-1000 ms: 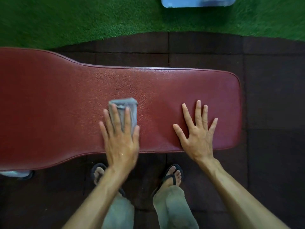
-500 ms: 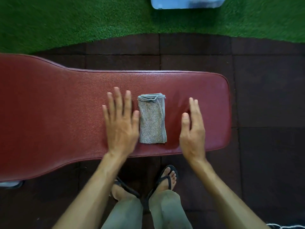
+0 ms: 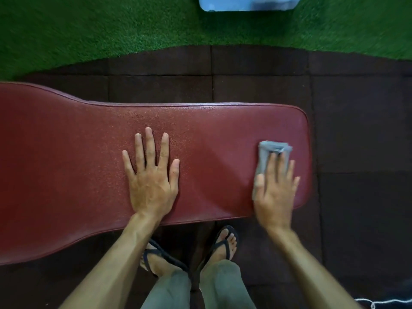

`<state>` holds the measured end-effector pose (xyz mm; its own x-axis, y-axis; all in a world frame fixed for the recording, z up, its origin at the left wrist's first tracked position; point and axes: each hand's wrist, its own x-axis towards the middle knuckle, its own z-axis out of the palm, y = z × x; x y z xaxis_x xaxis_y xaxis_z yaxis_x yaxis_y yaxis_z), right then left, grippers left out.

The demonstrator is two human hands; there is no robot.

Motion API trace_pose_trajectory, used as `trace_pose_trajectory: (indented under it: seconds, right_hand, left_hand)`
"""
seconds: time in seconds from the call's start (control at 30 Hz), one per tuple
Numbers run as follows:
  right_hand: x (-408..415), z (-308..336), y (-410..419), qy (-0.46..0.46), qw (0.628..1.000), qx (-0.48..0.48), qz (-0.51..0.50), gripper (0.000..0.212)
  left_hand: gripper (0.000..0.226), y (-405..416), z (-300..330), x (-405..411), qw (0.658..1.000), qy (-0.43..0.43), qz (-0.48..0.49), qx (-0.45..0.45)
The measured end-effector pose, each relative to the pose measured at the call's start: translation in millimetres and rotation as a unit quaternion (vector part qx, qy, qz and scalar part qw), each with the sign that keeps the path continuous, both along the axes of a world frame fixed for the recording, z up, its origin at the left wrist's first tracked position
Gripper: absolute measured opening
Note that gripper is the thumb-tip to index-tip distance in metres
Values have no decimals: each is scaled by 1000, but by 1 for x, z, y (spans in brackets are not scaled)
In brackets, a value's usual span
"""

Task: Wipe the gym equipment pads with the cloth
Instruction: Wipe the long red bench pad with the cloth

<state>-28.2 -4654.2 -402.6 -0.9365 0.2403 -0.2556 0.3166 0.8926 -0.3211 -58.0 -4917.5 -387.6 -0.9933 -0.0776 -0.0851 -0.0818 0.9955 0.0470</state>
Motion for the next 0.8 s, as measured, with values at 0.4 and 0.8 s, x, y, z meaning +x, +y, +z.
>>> trace_pose_trajectory:
  seconds: [0.4, 0.8]
  right_hand:
    - [32, 2, -3, 24, 978, 10, 208, 63]
    - [-38, 12, -52, 40, 992, -25, 121, 67]
  left_hand:
    - [63, 1, -1, -1, 1000, -3, 3, -12]
    - [62, 1, 0, -1, 1000, 2, 1, -18]
